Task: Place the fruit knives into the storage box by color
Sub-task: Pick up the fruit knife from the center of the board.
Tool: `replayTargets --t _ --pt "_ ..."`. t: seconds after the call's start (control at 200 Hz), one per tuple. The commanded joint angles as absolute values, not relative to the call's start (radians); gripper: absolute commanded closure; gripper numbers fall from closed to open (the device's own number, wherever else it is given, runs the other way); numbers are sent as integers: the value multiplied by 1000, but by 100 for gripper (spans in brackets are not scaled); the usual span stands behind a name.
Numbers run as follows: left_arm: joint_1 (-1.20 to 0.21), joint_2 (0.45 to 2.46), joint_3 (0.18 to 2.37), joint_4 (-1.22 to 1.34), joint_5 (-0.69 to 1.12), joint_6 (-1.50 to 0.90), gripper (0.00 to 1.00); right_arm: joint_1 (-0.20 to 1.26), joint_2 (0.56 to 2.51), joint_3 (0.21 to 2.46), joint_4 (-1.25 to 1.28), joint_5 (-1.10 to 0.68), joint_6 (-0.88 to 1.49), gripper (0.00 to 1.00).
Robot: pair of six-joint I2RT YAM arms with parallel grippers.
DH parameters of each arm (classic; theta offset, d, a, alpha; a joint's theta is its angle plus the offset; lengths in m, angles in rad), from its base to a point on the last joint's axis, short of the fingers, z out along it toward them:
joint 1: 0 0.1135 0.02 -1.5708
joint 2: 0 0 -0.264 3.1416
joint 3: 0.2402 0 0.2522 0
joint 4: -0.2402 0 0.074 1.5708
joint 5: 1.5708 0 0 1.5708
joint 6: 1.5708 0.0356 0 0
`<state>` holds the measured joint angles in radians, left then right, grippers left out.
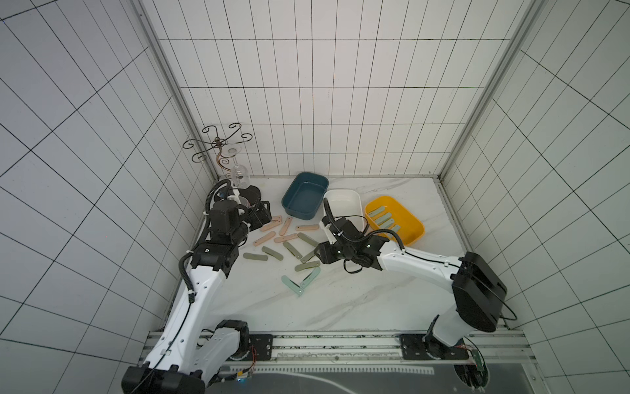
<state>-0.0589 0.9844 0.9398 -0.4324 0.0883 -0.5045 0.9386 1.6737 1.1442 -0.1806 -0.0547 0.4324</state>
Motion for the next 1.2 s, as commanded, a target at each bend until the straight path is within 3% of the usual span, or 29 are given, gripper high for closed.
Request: replayTargets --t 0.0,0.495,1.195 --pt "-19 976 933 -438 104 -503 3 1000 1755 1344 -287 -13 308 48" --pt "88 1029 946 -401 119 -590 3 1114 1964 1533 -440 62 150 51" --pt "112 1045 939 -364 141 -620 3 1209 2123 1634 -464 85 120 47"
